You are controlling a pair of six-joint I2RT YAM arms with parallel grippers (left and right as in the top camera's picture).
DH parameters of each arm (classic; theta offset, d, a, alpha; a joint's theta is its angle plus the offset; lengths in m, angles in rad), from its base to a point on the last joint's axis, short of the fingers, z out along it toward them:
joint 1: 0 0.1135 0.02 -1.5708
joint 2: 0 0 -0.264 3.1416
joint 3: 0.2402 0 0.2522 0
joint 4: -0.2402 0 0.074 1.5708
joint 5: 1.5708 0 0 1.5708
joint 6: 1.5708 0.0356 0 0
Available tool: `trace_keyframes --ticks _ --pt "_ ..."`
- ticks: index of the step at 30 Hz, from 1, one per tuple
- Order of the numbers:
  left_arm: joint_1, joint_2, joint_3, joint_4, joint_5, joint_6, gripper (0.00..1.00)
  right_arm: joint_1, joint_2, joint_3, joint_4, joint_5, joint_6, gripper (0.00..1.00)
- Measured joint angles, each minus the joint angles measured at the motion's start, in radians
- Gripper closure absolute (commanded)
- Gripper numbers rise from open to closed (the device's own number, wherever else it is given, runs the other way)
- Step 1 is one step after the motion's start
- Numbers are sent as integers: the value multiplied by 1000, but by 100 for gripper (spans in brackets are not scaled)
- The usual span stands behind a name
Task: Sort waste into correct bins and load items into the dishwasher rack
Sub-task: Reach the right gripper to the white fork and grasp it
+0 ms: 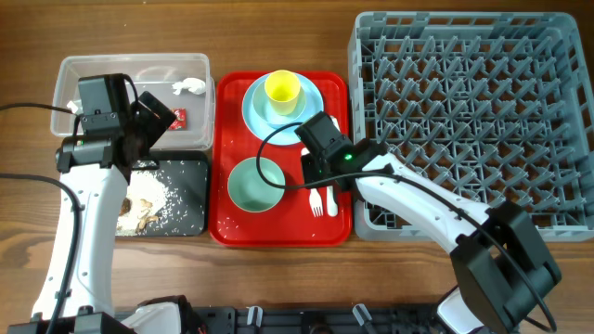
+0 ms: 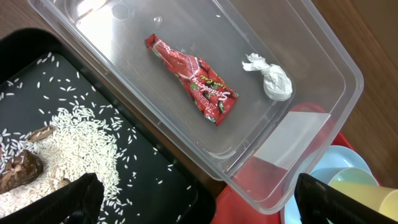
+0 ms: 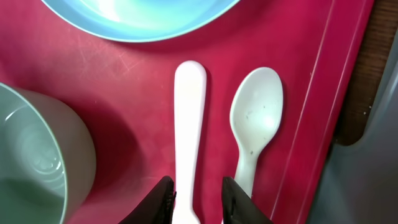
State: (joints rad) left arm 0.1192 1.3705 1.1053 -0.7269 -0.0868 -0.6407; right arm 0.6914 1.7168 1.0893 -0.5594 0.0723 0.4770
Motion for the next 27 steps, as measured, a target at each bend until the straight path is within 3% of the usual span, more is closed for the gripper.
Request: trace_keyframes --ticks 14,27 --pt "0 0 0 0 3 0 0 0 0 0 10 23 -5 73" --pt "0 0 0 0 3 0 0 68 15 0 27 98 99 72"
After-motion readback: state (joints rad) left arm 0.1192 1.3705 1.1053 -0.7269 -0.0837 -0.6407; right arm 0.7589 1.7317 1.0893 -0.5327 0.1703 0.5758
